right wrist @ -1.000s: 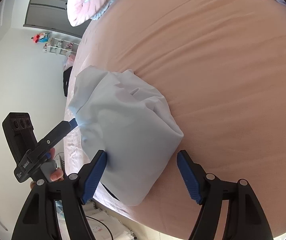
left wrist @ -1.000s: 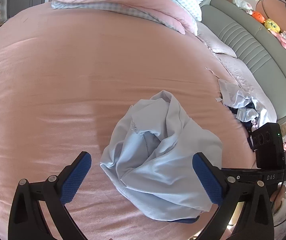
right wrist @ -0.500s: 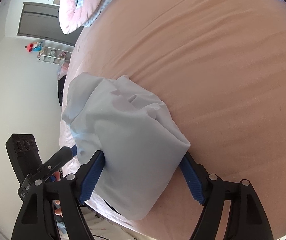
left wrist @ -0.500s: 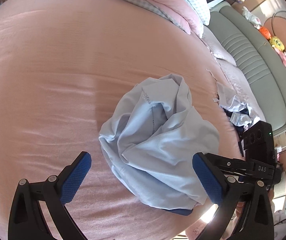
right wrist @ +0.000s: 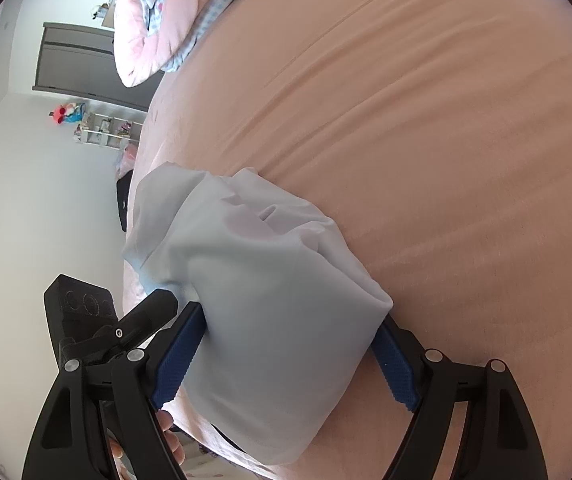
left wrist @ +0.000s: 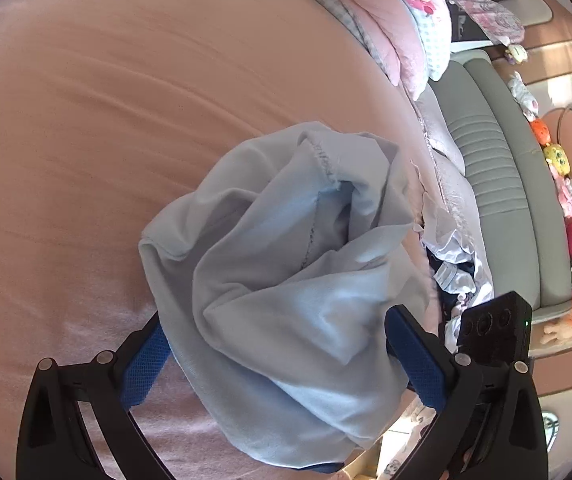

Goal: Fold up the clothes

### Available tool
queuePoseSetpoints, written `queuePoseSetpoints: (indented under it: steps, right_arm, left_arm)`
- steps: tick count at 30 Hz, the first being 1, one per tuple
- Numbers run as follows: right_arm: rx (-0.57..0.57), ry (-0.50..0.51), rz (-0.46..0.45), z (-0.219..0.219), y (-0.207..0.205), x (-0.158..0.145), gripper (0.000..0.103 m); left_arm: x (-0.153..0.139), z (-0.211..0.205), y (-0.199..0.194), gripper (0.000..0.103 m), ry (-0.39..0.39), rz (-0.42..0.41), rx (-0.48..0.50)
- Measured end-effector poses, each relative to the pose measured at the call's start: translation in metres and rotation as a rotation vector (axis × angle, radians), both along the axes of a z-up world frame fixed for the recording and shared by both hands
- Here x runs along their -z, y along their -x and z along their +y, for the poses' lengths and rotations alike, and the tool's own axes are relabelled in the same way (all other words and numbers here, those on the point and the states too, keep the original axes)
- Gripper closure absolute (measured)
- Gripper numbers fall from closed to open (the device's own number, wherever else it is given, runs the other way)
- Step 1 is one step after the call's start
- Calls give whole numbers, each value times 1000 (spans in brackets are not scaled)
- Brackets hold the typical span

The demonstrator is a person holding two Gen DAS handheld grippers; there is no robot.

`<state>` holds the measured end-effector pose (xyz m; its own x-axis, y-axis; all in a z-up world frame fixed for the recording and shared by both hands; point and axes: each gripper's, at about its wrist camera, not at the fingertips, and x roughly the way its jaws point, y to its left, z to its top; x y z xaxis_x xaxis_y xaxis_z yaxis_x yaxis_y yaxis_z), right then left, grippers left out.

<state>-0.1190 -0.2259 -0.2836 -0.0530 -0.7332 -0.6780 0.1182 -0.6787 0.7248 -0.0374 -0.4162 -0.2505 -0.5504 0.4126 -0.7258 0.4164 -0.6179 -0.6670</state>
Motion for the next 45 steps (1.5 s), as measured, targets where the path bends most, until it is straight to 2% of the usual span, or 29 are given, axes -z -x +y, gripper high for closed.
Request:
queuePoseSetpoints:
  steps: [4, 7, 9, 10, 11, 12, 14, 15, 19, 21, 25, 30, 34, 38, 45]
  right_arm:
    - [7, -20, 33, -3, -2, -4, 24]
    - [10, -29, 46, -2, -3, -6, 27]
    - [2, -39, 57, 0, -4, -7, 28]
    - [-7, -47, 67, -2, -4, -8, 30]
    - [-18, -55, 78, -2, -3, -9, 30]
    - [-28, -64, 88, -2, -3, -11, 32]
    - [-47, -77, 107, -2, -3, -12, 34]
    - [-55, -82, 119, -2, -3, -13, 36]
    - [-86, -107, 192, -4, -5, -22, 43]
    - [-102, -119, 228, -4, -7, -26, 45]
    - [-142, -118, 275, -8, -7, -35, 45]
    - [-206, -131, 362, -10, -8, -55, 45]
    - [-277, -140, 441, -9, -15, -77, 45]
    - [-361, -92, 475, -12, -19, -98, 45]
    - [-445, -72, 490, 6, -22, -113, 45]
  left_arm:
    - [5, -5, -1, 0, -54, -3, -89]
    - [4, -5, -7, 2, -50, 12, -142]
    - [1, -2, -12, 19, -14, 3, -180]
    - [0, 1, -14, 24, -6, 12, -191]
    - [-1, 3, -16, 35, -3, 19, -205]
    - [0, 4, -18, 40, -12, 22, -224]
    - [1, 6, -22, 46, -22, 29, -259]
    - [-1, 9, -23, 51, -5, 29, -266]
    - [-10, 22, -25, 59, 101, 35, -266]
    - [-14, 26, -26, 64, 130, 34, -265]
    - [-15, 26, -30, 65, 118, 55, -277]
    - [-18, 25, -33, 66, 60, 76, -299]
    - [-36, 38, -42, 67, 112, 88, -328]
    - [-58, 56, -57, 67, 179, 115, -371]
    - [-58, 86, -77, 67, 160, 115, -444]
